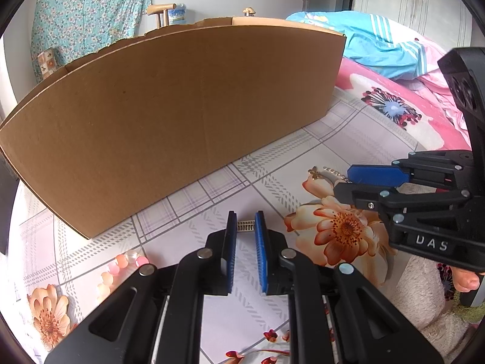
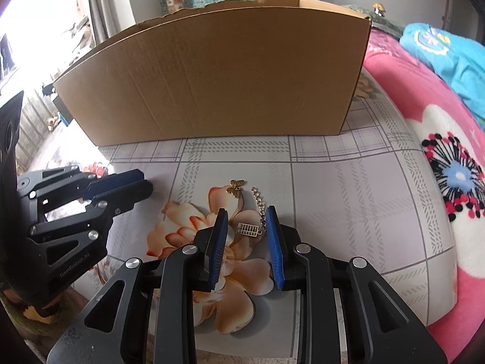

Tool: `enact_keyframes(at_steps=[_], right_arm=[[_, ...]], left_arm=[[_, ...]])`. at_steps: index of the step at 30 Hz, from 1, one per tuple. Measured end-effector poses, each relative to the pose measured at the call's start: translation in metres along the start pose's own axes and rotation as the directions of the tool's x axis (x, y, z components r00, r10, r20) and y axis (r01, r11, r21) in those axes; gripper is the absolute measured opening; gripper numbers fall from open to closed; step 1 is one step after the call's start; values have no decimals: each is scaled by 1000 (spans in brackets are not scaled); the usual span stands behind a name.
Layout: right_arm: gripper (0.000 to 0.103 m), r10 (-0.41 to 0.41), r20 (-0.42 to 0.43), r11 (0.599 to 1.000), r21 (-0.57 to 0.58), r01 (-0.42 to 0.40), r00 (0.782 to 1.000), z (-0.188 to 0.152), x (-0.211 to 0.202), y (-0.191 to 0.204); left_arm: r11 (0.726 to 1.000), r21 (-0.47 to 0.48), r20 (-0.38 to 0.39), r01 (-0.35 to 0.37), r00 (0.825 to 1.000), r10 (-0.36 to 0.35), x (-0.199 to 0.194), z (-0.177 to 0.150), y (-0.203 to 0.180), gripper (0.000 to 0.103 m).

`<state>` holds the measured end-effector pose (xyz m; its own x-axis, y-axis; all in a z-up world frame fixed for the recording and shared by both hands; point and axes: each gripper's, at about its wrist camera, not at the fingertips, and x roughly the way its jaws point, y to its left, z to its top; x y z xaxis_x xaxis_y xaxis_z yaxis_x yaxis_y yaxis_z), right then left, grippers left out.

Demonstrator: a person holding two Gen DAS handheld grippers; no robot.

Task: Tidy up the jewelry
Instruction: 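Lower the right gripper onto the gold bar charm with chain and close, then carry the bar charm into the box with the left gripper while the right carries its charm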

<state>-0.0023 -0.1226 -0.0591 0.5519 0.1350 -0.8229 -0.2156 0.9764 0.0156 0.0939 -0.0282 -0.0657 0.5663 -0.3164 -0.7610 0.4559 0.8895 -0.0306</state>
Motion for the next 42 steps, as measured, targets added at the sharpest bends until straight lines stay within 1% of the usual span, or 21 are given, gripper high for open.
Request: enact_keyframes(at_steps=[5, 7, 8, 9, 11, 12, 13, 22, 26, 27, 28, 33, 36, 40, 42], right_arm=[[26, -10, 9, 999, -35, 11, 1000, -4, 1, 5], [24, -16, 13, 999, -44, 17, 1000, -5, 4, 9], [21, -19, 16, 999, -46, 19, 1000, -6, 5, 9], [15, -21, 18, 999, -42, 21, 1000, -6, 5, 9], [14, -10, 22, 1000, -27, 11, 1000, -7, 3, 4], [8, 3, 23, 1000, -15, -2, 1000, -8, 2, 2], [0, -3, 25, 1000, -8, 3, 1000, -8, 2, 0], [0, 40, 35, 999, 36, -41, 999, -12, 2, -7], [0, 109, 43, 988, 108, -113, 993, -8, 1, -25], [0, 127, 51, 983, 127, -133, 991, -8, -1, -30], [0, 137, 58, 980, 140, -144, 989, -7, 0, -35], [0, 187, 108, 957, 206, -206, 976, -5, -15, -54], [0, 190, 127, 951, 221, -215, 974, -3, -23, -62], [0, 185, 143, 953, 218, -213, 972, -4, -30, -63], [0, 195, 154, 950, 217, -225, 969, -1, -32, -63]], left_arm=[[1000, 8, -4, -7, 1000, 7, 1, 1, -2, 12], [1000, 7, -4, -10, 1000, 10, 2, 0, -3, 12], [1000, 6, -3, -11, 1000, 11, 2, 0, -3, 12], [1000, 6, -3, -13, 1000, 13, 1, 0, -3, 12], [1000, 10, -2, -17, 1000, 17, 2, 0, -4, 12], [1000, 11, -2, -19, 1000, 19, 1, 0, -4, 12], [1000, 13, -2, -20, 1000, 20, 2, 0, -4, 12], [999, 18, 4, -26, 1000, 26, 1, 0, -6, 11], [1000, 16, 5, -20, 1000, 20, 0, -1, -5, 11], [1000, 12, 8, -13, 1000, 13, -1, -1, -4, 4], [1000, 9, 8, -8, 1000, 7, -2, -2, -3, 0], [999, -31, 0, 14, 1000, -15, -3, -1, 5, 0], [998, -52, 17, 25, 1000, -24, -8, 0, 9, 0], [993, -93, 50, 66, 997, -61, -18, 2, 16, 0], [991, -107, 65, 80, 995, -74, -23, 4, 20, 0]])
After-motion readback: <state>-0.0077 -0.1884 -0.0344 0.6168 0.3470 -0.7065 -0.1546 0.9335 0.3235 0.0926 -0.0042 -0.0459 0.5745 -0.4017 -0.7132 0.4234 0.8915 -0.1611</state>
